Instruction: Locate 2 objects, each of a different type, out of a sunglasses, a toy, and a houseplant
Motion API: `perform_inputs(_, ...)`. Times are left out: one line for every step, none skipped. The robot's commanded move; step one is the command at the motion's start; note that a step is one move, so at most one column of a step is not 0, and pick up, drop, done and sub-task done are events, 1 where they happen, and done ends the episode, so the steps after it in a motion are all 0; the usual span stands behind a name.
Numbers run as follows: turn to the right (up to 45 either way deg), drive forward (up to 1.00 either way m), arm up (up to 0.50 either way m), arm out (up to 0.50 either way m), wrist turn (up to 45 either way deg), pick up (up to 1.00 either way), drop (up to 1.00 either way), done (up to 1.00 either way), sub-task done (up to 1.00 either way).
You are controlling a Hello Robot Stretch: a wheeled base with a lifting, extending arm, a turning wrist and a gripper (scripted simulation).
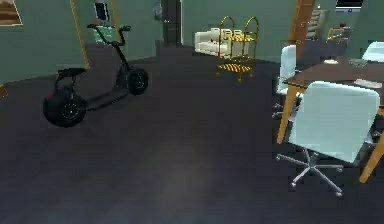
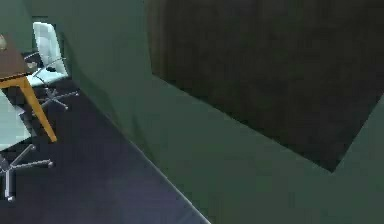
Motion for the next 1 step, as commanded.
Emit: perform_inputs(0.0, 1.0, 0.0, 0.0, 0.0, 0.0, 0.0, 0.0, 0.0)
